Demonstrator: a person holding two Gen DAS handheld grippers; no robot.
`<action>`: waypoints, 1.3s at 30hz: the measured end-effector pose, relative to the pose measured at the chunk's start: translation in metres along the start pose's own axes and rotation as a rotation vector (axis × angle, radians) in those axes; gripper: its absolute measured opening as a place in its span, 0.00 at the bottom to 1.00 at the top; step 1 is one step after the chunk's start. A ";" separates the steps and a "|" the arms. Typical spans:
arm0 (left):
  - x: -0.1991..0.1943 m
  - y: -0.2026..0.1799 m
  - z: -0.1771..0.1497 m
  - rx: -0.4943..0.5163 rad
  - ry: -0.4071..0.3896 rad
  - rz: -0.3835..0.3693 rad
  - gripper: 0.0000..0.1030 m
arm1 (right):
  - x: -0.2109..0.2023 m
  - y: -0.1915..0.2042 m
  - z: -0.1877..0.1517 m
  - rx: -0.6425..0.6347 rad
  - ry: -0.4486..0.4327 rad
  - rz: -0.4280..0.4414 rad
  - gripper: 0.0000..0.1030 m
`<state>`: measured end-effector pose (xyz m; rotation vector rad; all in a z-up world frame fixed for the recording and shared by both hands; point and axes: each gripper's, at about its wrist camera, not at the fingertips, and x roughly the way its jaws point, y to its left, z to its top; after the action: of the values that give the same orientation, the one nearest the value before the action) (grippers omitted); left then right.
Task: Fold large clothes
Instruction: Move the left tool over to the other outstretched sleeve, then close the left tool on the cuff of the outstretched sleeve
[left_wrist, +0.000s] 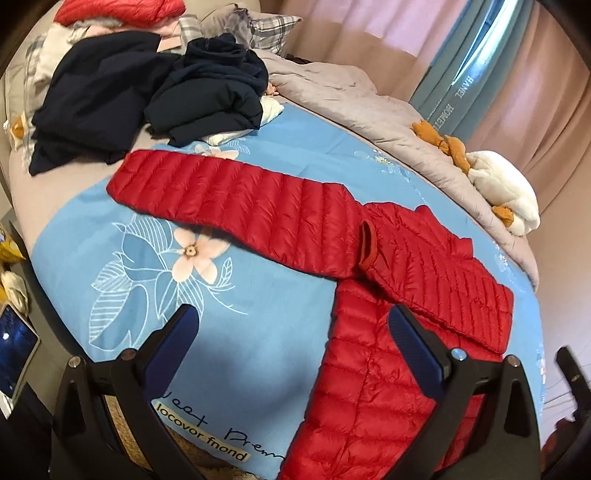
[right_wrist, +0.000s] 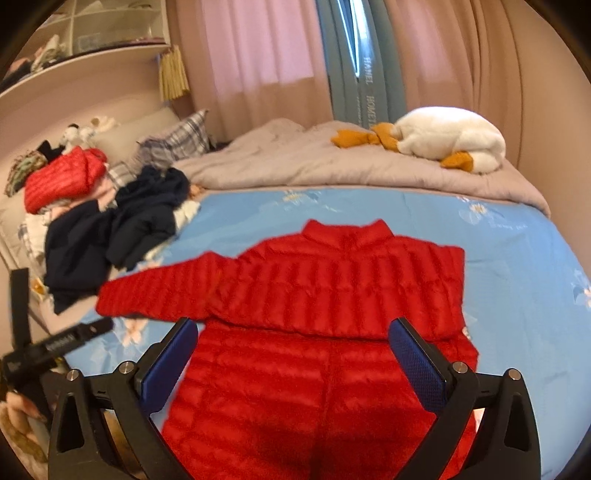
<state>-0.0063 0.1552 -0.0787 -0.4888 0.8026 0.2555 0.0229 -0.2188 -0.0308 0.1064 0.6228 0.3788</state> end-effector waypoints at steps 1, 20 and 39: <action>0.000 0.001 -0.001 -0.002 0.003 -0.011 1.00 | 0.001 -0.003 -0.002 0.000 0.009 -0.008 0.99; 0.033 0.030 0.009 -0.095 0.048 0.003 0.97 | 0.008 -0.040 -0.020 0.112 0.073 -0.101 0.99; 0.100 0.135 0.087 -0.380 -0.021 0.171 0.84 | 0.024 -0.060 -0.013 0.161 0.086 -0.153 0.99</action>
<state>0.0619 0.3192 -0.1444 -0.7732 0.7786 0.5771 0.0523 -0.2660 -0.0668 0.1964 0.7409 0.1857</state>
